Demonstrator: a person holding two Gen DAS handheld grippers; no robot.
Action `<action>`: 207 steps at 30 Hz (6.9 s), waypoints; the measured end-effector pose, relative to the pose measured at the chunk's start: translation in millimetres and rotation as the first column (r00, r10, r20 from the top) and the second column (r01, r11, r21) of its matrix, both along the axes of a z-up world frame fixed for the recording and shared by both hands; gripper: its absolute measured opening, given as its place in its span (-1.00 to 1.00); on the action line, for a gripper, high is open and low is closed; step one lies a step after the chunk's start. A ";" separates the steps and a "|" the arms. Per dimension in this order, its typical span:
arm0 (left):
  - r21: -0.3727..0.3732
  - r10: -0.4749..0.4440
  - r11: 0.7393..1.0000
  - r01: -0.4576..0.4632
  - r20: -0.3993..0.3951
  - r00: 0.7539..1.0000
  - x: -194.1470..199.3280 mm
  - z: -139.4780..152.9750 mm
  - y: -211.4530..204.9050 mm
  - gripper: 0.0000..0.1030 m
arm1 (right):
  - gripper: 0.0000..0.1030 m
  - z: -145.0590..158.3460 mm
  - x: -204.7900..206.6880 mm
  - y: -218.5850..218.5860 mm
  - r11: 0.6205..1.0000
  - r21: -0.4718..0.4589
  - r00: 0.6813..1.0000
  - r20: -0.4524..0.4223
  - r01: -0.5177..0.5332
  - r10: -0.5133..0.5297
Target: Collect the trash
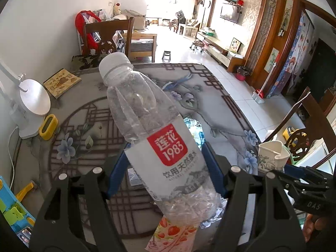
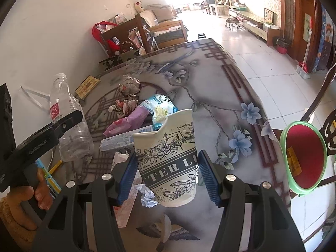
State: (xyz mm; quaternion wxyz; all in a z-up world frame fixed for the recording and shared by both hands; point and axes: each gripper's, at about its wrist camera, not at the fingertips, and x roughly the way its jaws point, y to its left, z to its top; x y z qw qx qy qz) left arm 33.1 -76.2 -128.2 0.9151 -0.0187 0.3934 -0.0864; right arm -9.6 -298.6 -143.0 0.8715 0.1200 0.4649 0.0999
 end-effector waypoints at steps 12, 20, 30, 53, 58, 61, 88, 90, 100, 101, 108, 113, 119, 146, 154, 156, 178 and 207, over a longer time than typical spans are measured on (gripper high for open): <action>-0.001 0.001 1.000 -0.001 0.008 1.000 -6.2 0.5 -26.1 0.30 | 0.10 5.2 -2.1 -17.0 1.000 0.005 1.000 0.015 -0.018 0.018; 0.035 -0.036 0.999 0.035 0.034 0.999 -13.2 5.9 -62.1 0.29 | 0.10 10.0 -7.1 -42.7 1.000 0.020 0.999 0.032 -0.017 0.016; 0.044 -0.078 0.996 0.076 0.032 0.996 -15.2 6.8 -101.7 0.29 | 0.10 10.1 -14.9 -80.7 0.999 0.038 0.999 0.035 0.022 -0.023; 0.066 -0.450 0.891 0.450 -0.015 0.893 -12.1 -8.3 -292.6 0.29 | 0.10 -0.2 -35.4 -274.9 0.935 0.025 0.935 0.015 0.355 -0.355; 0.078 -0.548 0.829 0.553 -0.077 0.833 -9.5 -32.7 -339.6 0.30 | 0.10 -7.8 -42.6 -321.0 0.896 0.021 0.897 0.000 0.443 -0.443; 0.078 -0.591 0.796 0.600 -0.115 0.798 -7.8 -49.3 -362.6 0.29 | 0.10 -13.3 -44.5 -340.5 0.883 0.022 0.883 -0.016 0.468 -0.468; 0.058 -0.701 0.695 0.717 -0.169 0.693 2.2 -85.3 -439.3 0.71 | 0.29 -43.0 -47.9 -396.3 0.815 0.013 0.812 -0.091 0.579 -0.576; 0.038 -0.677 0.724 0.689 -0.152 0.720 3.4 -76.1 -421.5 0.71 | 0.29 -38.6 -49.5 -390.3 0.820 0.012 0.818 -0.082 0.573 -0.570; 0.025 -0.455 0.890 0.456 -0.034 0.890 -5.2 -18.1 -293.0 0.71 | 0.29 -22.8 -34.3 -315.5 0.902 0.028 0.901 -0.072 0.431 -0.428; 0.032 -0.423 0.905 0.423 -0.025 0.906 -6.2 -14.9 -276.5 0.71 | 0.29 -21.8 -32.1 -303.4 0.913 0.024 0.912 -0.071 0.407 -0.405; 0.049 -0.185 0.981 0.187 -0.045 0.982 -6.1 -13.5 -161.9 0.71 | 0.29 -21.6 -17.2 -211.1 0.974 0.034 0.971 -0.092 0.225 -0.221; 0.032 -0.052 0.998 0.055 -0.079 0.995 -7.6 -21.6 -91.8 0.71 | 0.30 -30.4 -12.9 -135.3 0.996 0.047 0.990 -0.126 0.071 -0.065; 0.047 0.004 0.999 0.000 -0.071 0.997 -22.8 -23.5 -32.4 0.71 | 0.35 -57.9 -8.9 -32.0 0.988 0.056 0.971 -0.185 -0.142 0.150; -0.117 -0.233 0.972 0.203 -0.373 0.898 -45.9 -119.8 3.0 0.71 | 0.04 -68.6 -14.7 1.7 0.998 -0.005 0.983 -0.172 0.063 -0.063; -0.122 -0.274 0.962 0.246 -0.423 0.863 -45.4 -143.7 -18.6 0.11 | 0.05 -62.1 -36.2 -1.6 0.995 -0.009 0.980 -0.173 0.096 -0.096; -0.151 -0.281 0.959 0.239 -0.431 0.857 -43.5 -143.9 -15.4 -0.14 | 0.05 -59.6 -35.9 1.9 0.996 -0.012 0.982 -0.169 0.087 -0.088; -0.104 -0.200 0.978 0.182 -0.200 0.959 -31.3 -66.0 13.4 -0.46 | 0.06 -19.6 -18.9 21.9 1.000 -0.009 0.999 -0.051 -0.009 0.008; -0.075 -0.205 0.978 0.196 -0.138 0.969 -30.3 -43.2 -10.7 -0.46 | 0.06 -10.0 -23.1 0.0 1.000 -0.008 0.999 -0.023 0.030 -0.031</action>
